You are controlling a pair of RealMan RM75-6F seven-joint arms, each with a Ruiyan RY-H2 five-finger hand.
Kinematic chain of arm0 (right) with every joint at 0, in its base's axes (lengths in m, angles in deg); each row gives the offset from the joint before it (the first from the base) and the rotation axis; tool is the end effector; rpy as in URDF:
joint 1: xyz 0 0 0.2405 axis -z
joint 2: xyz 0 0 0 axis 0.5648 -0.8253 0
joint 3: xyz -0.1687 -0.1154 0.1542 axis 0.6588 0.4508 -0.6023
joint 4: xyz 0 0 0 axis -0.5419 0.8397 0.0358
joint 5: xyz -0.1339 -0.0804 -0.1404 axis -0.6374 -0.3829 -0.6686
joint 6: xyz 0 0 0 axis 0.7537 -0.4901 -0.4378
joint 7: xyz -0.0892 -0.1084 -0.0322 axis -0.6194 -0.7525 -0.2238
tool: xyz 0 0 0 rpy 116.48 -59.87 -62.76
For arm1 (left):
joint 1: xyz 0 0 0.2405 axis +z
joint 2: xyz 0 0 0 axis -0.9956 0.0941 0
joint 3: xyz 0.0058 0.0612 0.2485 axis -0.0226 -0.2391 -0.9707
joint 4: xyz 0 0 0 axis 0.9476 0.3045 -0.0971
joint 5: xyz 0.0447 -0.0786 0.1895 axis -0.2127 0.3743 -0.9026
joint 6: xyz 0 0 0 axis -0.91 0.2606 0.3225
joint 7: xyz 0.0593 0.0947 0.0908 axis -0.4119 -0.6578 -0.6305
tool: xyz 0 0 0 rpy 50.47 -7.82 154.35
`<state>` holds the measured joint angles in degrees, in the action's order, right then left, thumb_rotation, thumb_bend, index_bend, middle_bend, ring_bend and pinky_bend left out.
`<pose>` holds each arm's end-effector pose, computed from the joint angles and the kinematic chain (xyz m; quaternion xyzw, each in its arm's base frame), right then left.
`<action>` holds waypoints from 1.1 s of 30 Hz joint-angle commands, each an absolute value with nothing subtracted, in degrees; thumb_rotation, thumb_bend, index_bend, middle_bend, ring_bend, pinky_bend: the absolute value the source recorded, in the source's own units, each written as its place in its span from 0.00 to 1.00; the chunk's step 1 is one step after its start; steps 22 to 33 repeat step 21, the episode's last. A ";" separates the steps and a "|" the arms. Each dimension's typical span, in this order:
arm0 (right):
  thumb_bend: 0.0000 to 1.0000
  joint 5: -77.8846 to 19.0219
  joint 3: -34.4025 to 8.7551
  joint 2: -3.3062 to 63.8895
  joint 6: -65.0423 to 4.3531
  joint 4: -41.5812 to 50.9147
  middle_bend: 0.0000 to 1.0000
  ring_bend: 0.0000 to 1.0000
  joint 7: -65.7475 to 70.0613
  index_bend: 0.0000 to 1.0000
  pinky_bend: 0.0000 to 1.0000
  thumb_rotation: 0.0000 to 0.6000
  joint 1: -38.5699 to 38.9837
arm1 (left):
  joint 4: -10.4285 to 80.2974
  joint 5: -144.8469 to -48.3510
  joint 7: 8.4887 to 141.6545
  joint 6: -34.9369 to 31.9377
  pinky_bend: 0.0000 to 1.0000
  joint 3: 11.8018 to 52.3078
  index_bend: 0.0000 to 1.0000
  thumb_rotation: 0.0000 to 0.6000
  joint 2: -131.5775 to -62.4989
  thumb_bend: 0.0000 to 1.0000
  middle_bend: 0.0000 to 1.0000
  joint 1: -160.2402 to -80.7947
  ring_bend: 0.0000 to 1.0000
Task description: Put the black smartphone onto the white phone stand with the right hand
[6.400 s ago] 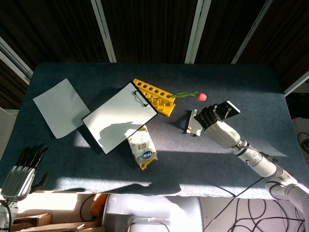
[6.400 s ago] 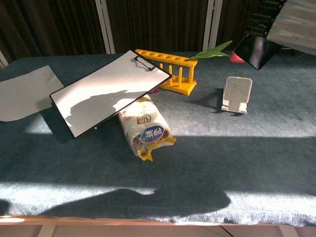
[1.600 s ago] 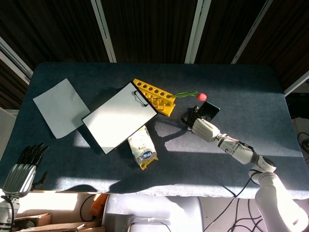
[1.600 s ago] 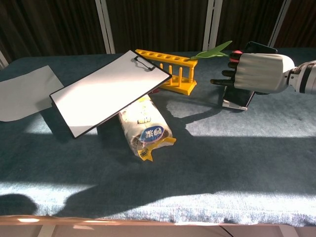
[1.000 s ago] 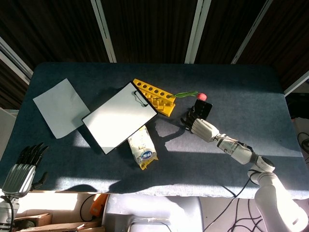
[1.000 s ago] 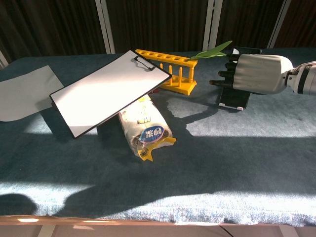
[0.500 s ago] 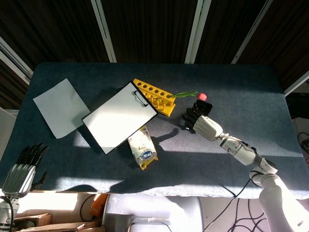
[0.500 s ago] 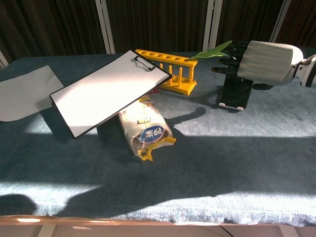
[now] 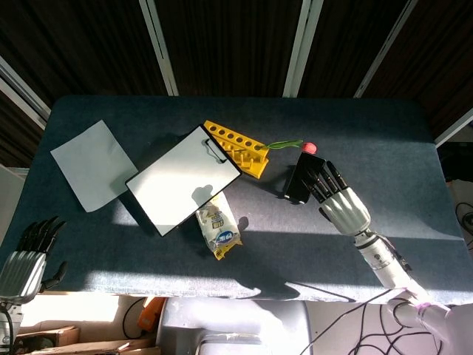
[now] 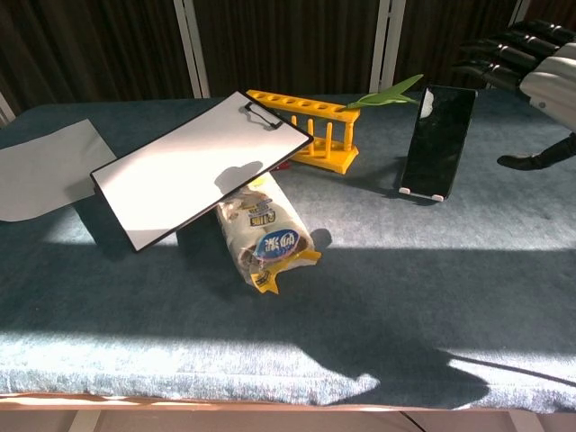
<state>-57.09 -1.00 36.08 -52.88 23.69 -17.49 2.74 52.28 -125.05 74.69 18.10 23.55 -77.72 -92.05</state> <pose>-0.2529 -0.3188 0.0624 0.7341 -0.0394 0.3691 0.5686 -0.3094 0.1836 0.1511 -0.6459 -0.3624 -0.3709 0.5603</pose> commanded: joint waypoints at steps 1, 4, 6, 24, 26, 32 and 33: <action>0.34 -44.85 -0.91 18.52 -58.68 -9.90 0.00 0.00 -12.49 0.00 0.00 1.00 19.19 | 52.10 -124.46 74.77 18.78 0.03 24.01 0.00 1.00 -77.80 0.37 0.00 -91.65 0.00; 0.33 -44.20 -0.61 16.15 -60.09 -11.59 0.00 0.00 -8.89 0.00 0.00 1.00 22.34 | 52.00 -123.89 74.49 19.06 0.03 24.37 0.00 1.00 -77.96 0.37 0.00 -91.45 0.00; 0.31 -44.11 -0.33 15.94 -59.41 -10.98 0.00 0.00 -8.56 0.00 0.00 1.00 23.27 | 52.03 -123.57 74.21 18.97 0.03 24.55 0.00 1.00 -78.16 0.37 0.00 -91.47 0.00; 0.30 -45.16 -2.89 14.68 -55.79 -10.82 0.00 0.00 -6.47 0.00 0.00 1.00 24.84 | 51.92 -123.71 72.77 19.14 0.03 24.57 0.00 1.00 -78.85 0.37 0.00 -91.20 0.00; 0.30 -45.16 -2.89 14.68 -55.79 -10.82 0.00 0.00 -6.47 0.00 0.00 1.00 24.84 | 51.92 -123.71 72.77 19.14 0.03 24.57 0.00 1.00 -78.85 0.37 0.00 -91.20 0.00; 0.30 -45.16 -2.89 14.68 -55.79 -10.82 0.00 0.00 -6.47 0.00 0.00 1.00 24.84 | 51.92 -123.71 72.77 19.14 0.03 24.57 0.00 1.00 -78.85 0.37 0.00 -91.20 0.00; 0.30 -45.16 -2.89 14.68 -55.79 -10.82 0.00 0.00 -6.47 0.00 0.00 1.00 24.84 | 51.92 -123.71 72.77 19.14 0.03 24.57 0.00 1.00 -78.85 0.37 0.00 -91.20 0.00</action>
